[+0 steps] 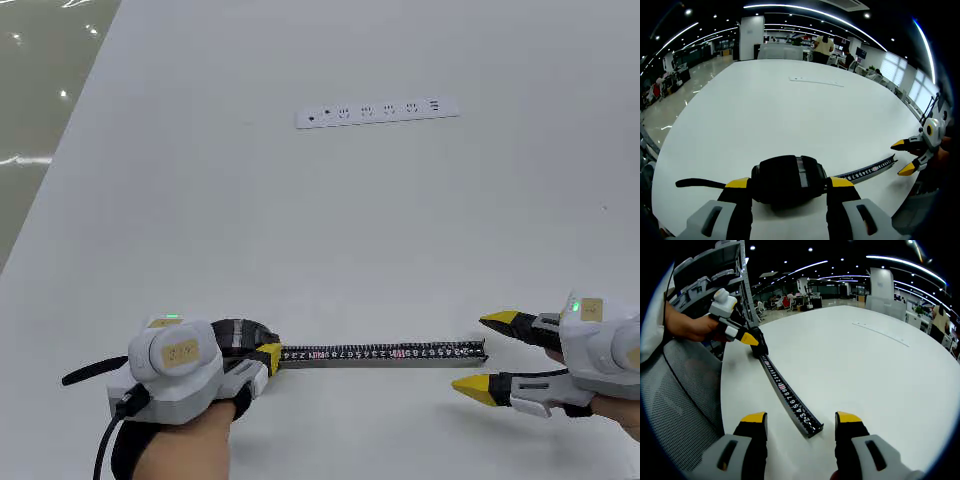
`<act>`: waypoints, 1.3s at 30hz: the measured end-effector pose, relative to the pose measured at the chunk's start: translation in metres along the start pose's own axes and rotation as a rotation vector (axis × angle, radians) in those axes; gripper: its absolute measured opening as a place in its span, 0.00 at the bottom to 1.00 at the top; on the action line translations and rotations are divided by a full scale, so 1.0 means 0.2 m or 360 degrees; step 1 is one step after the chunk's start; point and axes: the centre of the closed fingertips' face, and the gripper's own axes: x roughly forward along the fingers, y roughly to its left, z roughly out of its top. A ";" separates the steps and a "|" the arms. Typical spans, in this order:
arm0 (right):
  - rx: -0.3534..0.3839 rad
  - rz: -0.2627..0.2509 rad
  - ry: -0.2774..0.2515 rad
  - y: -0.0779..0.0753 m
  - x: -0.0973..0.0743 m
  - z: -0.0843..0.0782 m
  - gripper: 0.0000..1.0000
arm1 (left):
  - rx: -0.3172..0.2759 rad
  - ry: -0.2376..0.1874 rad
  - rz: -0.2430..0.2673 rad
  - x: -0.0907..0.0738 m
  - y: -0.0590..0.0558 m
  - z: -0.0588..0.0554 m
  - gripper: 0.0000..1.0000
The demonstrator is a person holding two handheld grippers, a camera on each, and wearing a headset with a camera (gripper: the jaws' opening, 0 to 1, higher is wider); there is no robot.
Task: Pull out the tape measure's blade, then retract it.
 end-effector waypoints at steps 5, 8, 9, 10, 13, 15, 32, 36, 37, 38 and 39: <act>-0.0017 0.0035 0.0014 -0.01 0.02 -0.02 0.45 | -0.0008 0.0005 -0.0005 0.00 0.00 0.00 0.56; -0.0011 0.0053 0.0019 -0.01 0.02 -0.03 0.41 | -0.0011 0.0007 -0.0007 0.00 0.00 0.00 0.56; -0.0012 0.0053 0.0017 -0.02 0.02 -0.03 0.40 | -0.0011 0.0007 -0.0008 0.00 0.00 0.00 0.56; -0.0014 0.0057 0.0015 -0.02 0.02 -0.03 0.40 | -0.0012 0.0008 -0.0008 0.00 0.00 0.00 0.56; -0.0019 0.0063 0.0016 -0.03 0.03 -0.04 0.39 | -0.0016 0.0004 -0.0005 0.00 0.00 0.00 0.56; -0.0023 0.0073 0.0021 -0.03 0.04 -0.05 0.38 | -0.0016 0.0005 -0.0008 0.00 0.00 0.00 0.56; -0.0133 0.0099 0.0032 -0.06 0.05 -0.07 0.22 | -0.0013 0.0005 -0.0014 0.00 0.00 0.00 0.56; -0.0155 0.0090 0.0033 -0.06 0.05 -0.08 0.17 | -0.0012 0.0003 -0.0014 0.00 0.00 0.00 0.57; -0.0152 0.0088 0.0033 -0.06 0.05 -0.08 0.17 | -0.0013 0.0002 -0.0014 0.00 0.00 0.00 0.57; -0.0151 0.0084 0.0031 -0.07 0.05 -0.08 0.17 | -0.0020 0.0000 -0.0012 0.00 0.00 0.00 0.57; -0.0154 0.0083 0.0029 -0.06 0.05 -0.08 0.17 | -0.0032 -0.0003 -0.0010 0.00 0.00 0.00 0.57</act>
